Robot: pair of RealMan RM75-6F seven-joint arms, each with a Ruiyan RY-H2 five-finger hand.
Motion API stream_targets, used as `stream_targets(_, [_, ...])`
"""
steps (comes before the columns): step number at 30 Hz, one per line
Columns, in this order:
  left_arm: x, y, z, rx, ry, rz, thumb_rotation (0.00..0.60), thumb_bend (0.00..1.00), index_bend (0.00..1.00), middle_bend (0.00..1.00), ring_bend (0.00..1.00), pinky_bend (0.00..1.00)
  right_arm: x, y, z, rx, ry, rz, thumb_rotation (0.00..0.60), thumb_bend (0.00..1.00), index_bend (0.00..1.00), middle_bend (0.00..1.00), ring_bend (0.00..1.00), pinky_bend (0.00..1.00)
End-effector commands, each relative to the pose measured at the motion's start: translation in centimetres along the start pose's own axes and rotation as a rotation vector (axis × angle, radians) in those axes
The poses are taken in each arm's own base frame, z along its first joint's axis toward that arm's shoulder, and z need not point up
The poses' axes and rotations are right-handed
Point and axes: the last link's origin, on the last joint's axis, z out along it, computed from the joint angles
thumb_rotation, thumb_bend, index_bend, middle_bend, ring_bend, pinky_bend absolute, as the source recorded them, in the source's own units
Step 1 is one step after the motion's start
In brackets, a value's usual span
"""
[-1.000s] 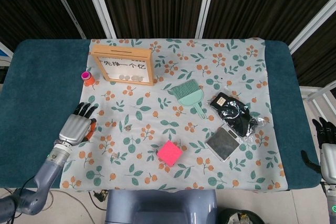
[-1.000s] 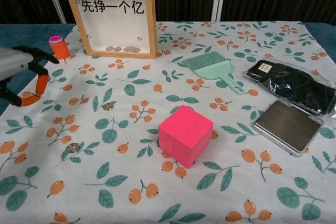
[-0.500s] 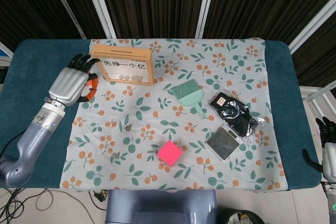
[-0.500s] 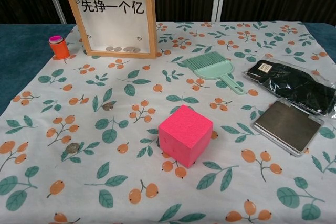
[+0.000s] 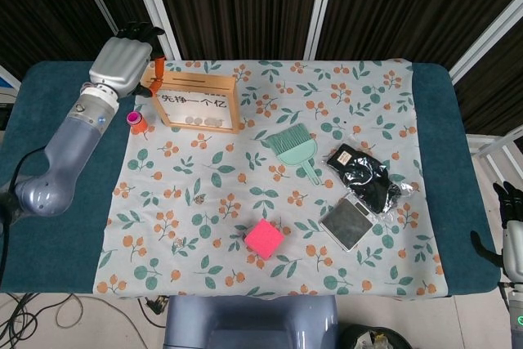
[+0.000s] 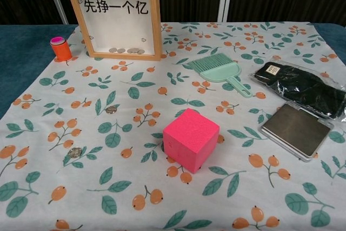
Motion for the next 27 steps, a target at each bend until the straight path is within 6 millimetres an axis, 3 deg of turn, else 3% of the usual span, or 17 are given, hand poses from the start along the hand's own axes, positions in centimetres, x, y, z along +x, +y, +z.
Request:
stream_targets(1, [-0.6,0.7,2.4,0.023,-0.037,0.024,0.600,0.65,0.67,0.09,0.00,0.00,0.0,0.0,0.0,0.001,0.002,-0.001,0.600,0.39,0.08,0.05,0.00,0.00])
stream_targets(12, [-3.2,0.3,7.0,0.096,-0.120,0.010,0.600,0.65,0.62,0.07,0.00,0.00,0.1,0.0,-0.1,-0.007,0.014,-0.014,0.600,0.39,0.08,0.05,0.00,0.00])
stream_targets(27, [-5.2,1.2,8.4,0.068,-0.149,0.016,0.600,0.63,0.59,0.06,0.00,0.00,0.3,0.2,0.1,-0.012,0.021,-0.016,0.600,0.39,0.08,0.05,0.00,0.00])
